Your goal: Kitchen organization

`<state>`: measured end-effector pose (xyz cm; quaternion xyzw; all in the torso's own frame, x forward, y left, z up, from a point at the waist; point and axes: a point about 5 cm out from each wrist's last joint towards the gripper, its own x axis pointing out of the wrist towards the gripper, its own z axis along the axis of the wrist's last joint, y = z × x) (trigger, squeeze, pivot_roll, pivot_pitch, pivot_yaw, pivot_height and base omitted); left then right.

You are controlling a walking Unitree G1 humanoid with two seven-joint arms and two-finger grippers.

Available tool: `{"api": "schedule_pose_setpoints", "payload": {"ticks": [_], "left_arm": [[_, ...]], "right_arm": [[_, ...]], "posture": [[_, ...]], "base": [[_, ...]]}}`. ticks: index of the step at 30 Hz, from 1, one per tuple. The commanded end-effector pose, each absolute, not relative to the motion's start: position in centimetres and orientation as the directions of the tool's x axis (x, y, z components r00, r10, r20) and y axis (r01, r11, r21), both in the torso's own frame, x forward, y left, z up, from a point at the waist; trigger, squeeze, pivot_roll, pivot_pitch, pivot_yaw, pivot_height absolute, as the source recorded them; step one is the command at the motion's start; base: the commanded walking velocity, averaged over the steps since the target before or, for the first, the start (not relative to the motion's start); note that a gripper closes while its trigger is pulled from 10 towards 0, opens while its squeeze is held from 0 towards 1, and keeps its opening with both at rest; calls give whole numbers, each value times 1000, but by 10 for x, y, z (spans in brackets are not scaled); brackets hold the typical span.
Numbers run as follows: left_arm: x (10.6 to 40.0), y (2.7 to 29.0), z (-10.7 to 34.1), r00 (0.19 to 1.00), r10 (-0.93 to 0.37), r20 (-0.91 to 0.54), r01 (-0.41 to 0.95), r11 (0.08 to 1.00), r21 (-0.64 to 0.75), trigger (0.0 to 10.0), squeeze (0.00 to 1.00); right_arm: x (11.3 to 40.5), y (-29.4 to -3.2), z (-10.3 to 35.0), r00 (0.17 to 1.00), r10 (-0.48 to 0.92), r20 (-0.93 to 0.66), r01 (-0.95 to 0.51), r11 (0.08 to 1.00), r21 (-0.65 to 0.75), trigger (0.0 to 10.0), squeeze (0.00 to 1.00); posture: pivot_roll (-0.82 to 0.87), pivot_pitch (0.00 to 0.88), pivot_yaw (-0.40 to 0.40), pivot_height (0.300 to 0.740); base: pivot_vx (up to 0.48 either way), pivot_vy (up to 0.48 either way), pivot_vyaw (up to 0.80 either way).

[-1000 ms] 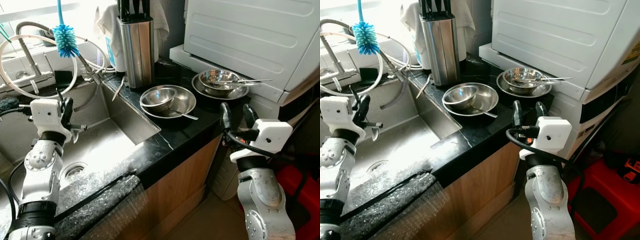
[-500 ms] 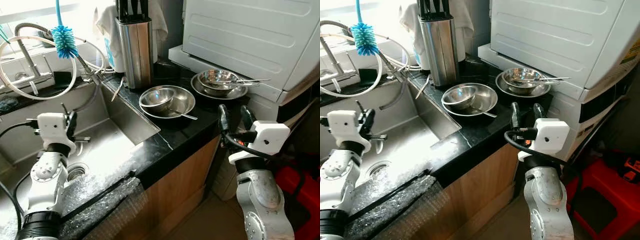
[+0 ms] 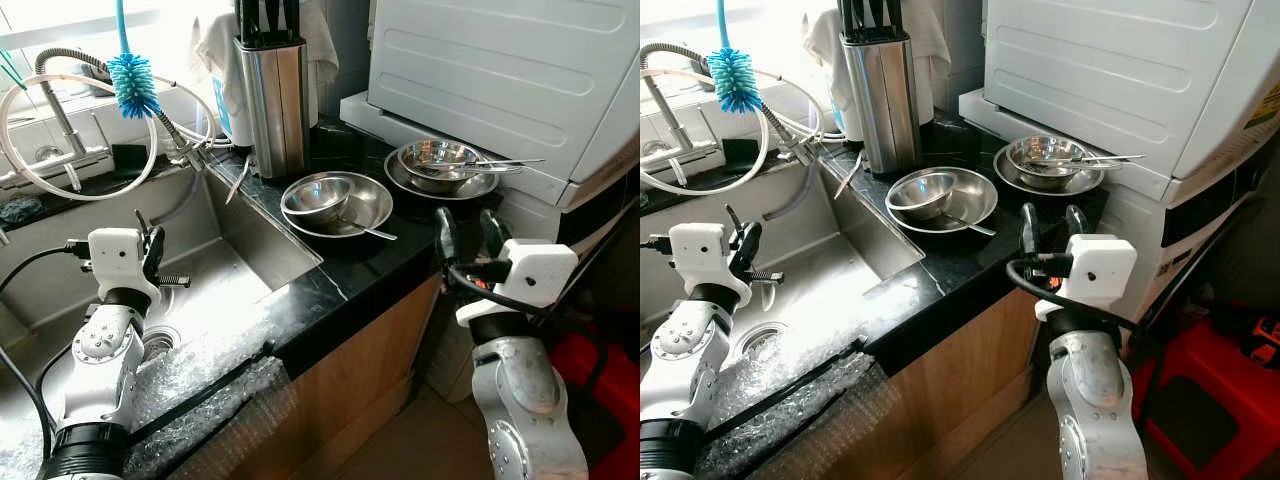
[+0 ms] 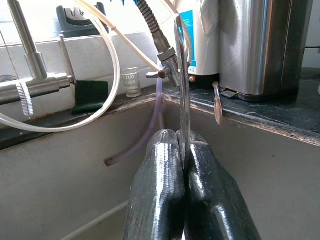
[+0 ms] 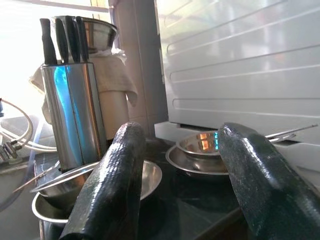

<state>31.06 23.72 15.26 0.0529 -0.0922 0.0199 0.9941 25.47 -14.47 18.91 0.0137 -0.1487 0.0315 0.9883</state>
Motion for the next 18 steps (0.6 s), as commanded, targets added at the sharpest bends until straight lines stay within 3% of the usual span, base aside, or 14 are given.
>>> {"api": "schedule_pose_setpoints", "payload": {"ticks": [1,6,7,18], "left_arm": [[310,232,145,989,19,149,-36,993,109,10000,431],[310,232,145,989,19,146,-36,993,110,10000,443],[310,231,144,990,16,143,-32,993,111,10000,980],[312,229,144,990,13,138,-28,993,112,10000,980]], "right_arm": [[258,-143,187,960,58,274,-66,998,19,10000,0],[258,-143,187,961,57,272,-65,998,20,10000,0],[259,-142,187,961,56,270,-64,998,22,10000,0],[260,-142,186,964,45,261,-54,998,29,10000,0]], "posture": [[-229,0,23,740],[-228,0,25,740],[-229,0,26,740],[-230,9,30,740]], "base": [[0,0,0],[0,0,0],[0,0,0],[0,0,0]]}}
